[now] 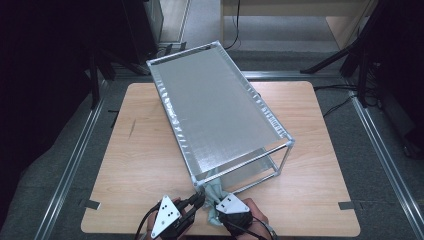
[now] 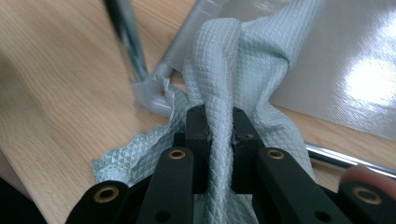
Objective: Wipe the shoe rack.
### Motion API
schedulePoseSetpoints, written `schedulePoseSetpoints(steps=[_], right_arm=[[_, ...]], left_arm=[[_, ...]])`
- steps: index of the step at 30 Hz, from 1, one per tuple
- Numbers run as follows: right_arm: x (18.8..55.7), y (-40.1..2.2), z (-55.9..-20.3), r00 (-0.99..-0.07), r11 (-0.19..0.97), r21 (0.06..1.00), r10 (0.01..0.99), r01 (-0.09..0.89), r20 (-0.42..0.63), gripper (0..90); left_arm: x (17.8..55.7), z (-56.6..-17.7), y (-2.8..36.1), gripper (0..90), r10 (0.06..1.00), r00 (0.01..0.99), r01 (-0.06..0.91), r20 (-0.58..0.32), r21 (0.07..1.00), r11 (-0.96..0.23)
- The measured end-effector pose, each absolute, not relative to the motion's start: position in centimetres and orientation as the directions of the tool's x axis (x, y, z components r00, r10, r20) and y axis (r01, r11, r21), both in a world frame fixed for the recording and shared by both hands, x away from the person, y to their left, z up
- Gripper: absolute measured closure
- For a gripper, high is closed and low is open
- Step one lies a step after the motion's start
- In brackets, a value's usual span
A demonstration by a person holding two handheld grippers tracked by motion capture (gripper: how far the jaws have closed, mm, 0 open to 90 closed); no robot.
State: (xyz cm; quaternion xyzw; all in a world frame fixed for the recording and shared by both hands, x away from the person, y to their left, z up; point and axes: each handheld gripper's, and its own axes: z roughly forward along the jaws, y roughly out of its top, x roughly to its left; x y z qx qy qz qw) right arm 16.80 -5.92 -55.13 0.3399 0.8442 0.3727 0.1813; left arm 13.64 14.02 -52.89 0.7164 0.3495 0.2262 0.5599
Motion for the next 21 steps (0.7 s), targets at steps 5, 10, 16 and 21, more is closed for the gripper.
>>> schedulePoseSetpoints(steps=[5,10,16,21], right_arm=[[18.3,-8.4,-54.8,-0.660,0.457,0.749,0.750,0.480,-0.035,81.9],[20.9,-13.7,-54.8,-0.513,0.389,0.754,0.854,0.529,-0.081,81.9],[22.4,-18.6,-54.3,-0.383,0.315,0.747,0.920,0.586,-0.087,81.8],[22.5,-22.4,-53.0,-0.333,0.275,0.767,0.939,0.580,-0.085,82.1]], left_arm=[[13.6,-52.9,14.1,81.8,0.755,0.654,0.239,-0.052,0.961,-0.142],[13.7,-52.8,14.1,81.9,0.759,0.649,0.241,-0.051,0.960,-0.141],[13.6,-52.9,14.1,81.8,0.762,0.645,0.238,-0.049,0.961,-0.140],[13.7,-52.9,14.3,81.8,0.768,0.638,0.241,-0.052,0.961,-0.136]])
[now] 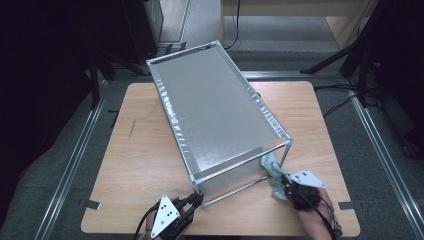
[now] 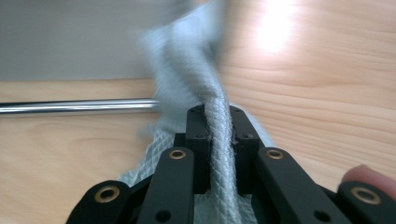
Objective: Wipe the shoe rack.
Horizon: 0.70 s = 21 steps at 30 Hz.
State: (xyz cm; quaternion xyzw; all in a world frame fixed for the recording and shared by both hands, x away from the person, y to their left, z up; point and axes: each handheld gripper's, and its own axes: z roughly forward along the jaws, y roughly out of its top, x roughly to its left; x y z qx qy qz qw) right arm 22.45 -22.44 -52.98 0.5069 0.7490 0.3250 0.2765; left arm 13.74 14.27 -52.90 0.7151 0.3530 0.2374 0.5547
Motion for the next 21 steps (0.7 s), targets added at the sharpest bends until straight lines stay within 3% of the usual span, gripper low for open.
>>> schedulePoseSetpoints(steps=[6,13,18,21], right_arm=[[22.8,-26.5,-52.5,-0.164,0.130,0.789,0.986,0.601,-0.037,82.2],[23.3,-29.4,-53.2,-0.016,0.045,0.772,0.999,0.634,-0.045,82.1],[23.7,-30.4,-54.1,0.012,0.021,0.752,0.999,0.658,-0.038,79.4],[23.7,-30.0,-54.1,-0.076,0.075,0.750,0.997,0.657,-0.033,52.9]], left_arm=[[13.8,-52.9,14.4,81.8,0.772,0.633,0.239,-0.048,0.961,-0.136],[14.0,-52.9,14.8,81.7,0.780,0.624,0.241,-0.048,0.961,-0.133],[14.1,-52.9,15.2,81.6,0.789,0.612,0.249,-0.057,0.961,-0.124],[14.1,-52.9,15.3,81.6,0.790,0.611,0.249,-0.055,0.960,-0.126]])
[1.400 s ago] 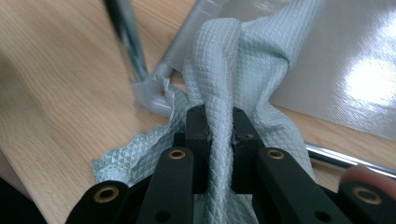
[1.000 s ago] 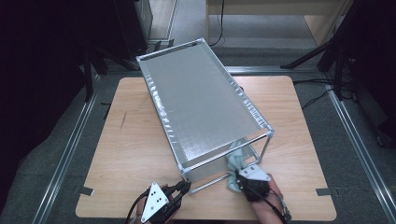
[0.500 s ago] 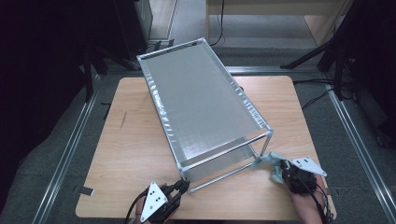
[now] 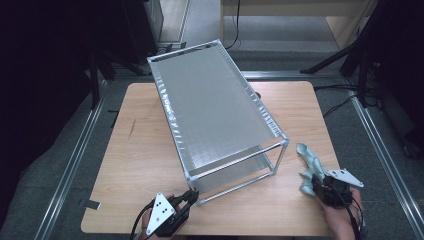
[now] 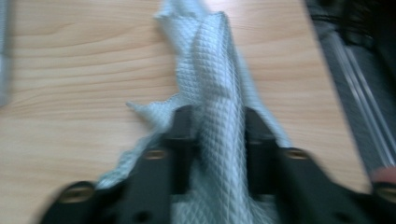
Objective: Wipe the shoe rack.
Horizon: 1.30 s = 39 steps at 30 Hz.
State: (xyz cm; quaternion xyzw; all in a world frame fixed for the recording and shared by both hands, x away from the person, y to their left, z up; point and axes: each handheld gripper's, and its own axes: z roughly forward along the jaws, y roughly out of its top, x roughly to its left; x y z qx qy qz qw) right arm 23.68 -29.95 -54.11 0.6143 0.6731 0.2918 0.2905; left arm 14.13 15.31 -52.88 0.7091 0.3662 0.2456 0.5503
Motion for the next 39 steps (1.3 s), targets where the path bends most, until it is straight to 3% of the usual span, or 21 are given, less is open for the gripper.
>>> schedulePoseSetpoints(steps=[1,3,7,10,15,17,21,29,34,37,38,39], right_arm=[[23.5,-29.5,-53.8,-0.072,0.094,0.763,0.995,0.639,-0.061,43.7],[22.8,-28.4,-52.1,-0.057,0.133,0.824,0.991,0.550,-0.121,38.2],[21.3,-26.0,-48.5,-0.154,0.142,0.912,0.984,0.384,-0.089,38.2],[21.3,-23.9,-48.4,-0.290,0.083,0.915,0.956,0.396,0.038,41.6],[23.0,-20.6,-49.7,-0.364,0.118,0.899,0.930,0.422,0.048,44.4],[23.7,-19.8,-49.9,-0.339,0.117,0.903,0.940,0.413,0.033,50.3],[24.9,-19.1,-49.8,-0.282,0.088,0.912,0.959,0.400,0.031,80.9],[28.1,-18.7,-49.8,-0.230,0.082,0.915,0.973,0.395,0.013,81.6],[32.9,-19.0,-49.9,-0.290,0.031,0.889,0.950,0.458,0.116,76.1],[33.9,-18.8,-49.7,-0.229,0.016,0.868,0.967,0.496,0.113,61.7],[33.8,-18.7,-49.6,-0.229,0.017,0.869,0.967,0.494,0.112,53.3],[32.9,-18.6,-49.4,-0.253,0.034,0.876,0.962,0.481,0.101,50.3]], left_arm=[[14.1,-52.9,15.3,81.6,0.789,0.612,0.248,-0.054,0.960,-0.127],[14.2,-52.9,15.4,81.6,0.790,0.611,0.246,-0.052,0.961,-0.127],[14.2,-52.9,15.4,81.7,0.788,0.614,0.246,-0.056,0.962,-0.123],[14.3,-52.9,15.4,81.7,0.788,0.613,0.246,-0.056,0.962,-0.122],[14.2,-53.0,15.4,81.8,0.789,0.612,0.245,-0.056,0.962,-0.122],[14.2,-53.0,15.5,81.9,0.787,0.614,0.245,-0.055,0.962,-0.124],[14.1,-52.9,15.5,82.0,0.786,0.616,0.240,-0.044,0.961,-0.134],[14.6,-52.9,13.7,82.4,0.759,0.649,0.244,-0.059,0.961,-0.134],[14.6,-52.7,11.2,82.3,0.727,0.685,0.238,-0.047,0.958,-0.162],[14.7,-52.6,10.0,82.4,0.720,0.693,0.230,-0.033,0.957,-0.178],[15.0,-52.5,9.3,82.4,0.714,0.699,0.230,-0.031,0.956,-0.184],[15.2,-52.5,8.8,82.4,0.711,0.702,0.230,-0.030,0.955,-0.187]])
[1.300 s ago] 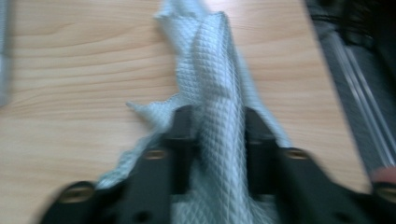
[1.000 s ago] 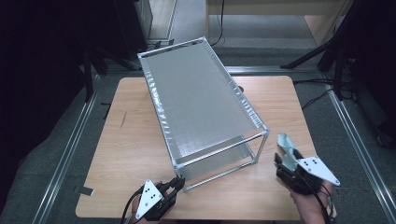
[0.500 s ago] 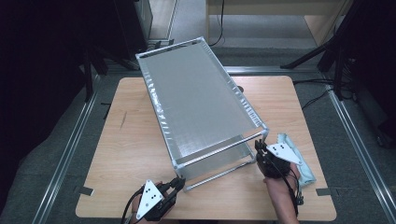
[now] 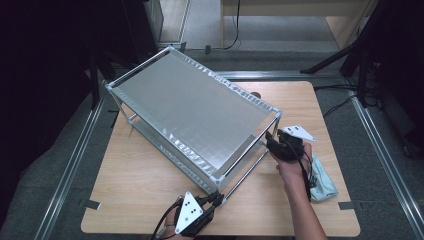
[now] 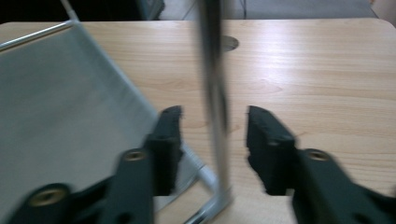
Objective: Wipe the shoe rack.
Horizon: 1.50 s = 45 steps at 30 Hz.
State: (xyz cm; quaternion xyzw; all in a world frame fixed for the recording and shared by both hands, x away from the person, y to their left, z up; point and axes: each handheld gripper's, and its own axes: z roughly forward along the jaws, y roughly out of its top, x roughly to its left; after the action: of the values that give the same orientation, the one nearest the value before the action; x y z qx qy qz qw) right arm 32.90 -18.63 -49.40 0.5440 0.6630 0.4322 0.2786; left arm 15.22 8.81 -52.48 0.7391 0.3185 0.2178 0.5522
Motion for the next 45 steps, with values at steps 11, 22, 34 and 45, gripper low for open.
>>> schedulePoseSetpoints(steps=[11,22,34,45], right_arm=[[21.1,-21.3,-49.5,-0.372,0.100,0.898,0.925,0.428,0.075,33.9],[19.0,-17.7,-49.6,-0.491,0.097,0.914,0.863,0.395,0.121,19.7],[19.7,-13.0,-49.6,-0.523,0.148,0.937,0.851,0.317,0.043,71.3],[19.8,-19.6,-49.1,-0.438,0.123,0.926,0.898,0.356,0.049,80.8]], left_arm=[[20.4,-51.9,3.3,80.9,0.716,0.693,0.277,-0.087,0.948,-0.153],[18.0,-51.2,11.5,47.4,0.720,0.691,0.250,-0.067,0.957,-0.150],[21.6,-52.7,23.0,46.4,0.935,0.348,0.366,-0.062,0.928,-0.074],[24.7,-53.2,26.7,46.4,0.995,0.093,0.406,-0.029,0.914,-0.012]])
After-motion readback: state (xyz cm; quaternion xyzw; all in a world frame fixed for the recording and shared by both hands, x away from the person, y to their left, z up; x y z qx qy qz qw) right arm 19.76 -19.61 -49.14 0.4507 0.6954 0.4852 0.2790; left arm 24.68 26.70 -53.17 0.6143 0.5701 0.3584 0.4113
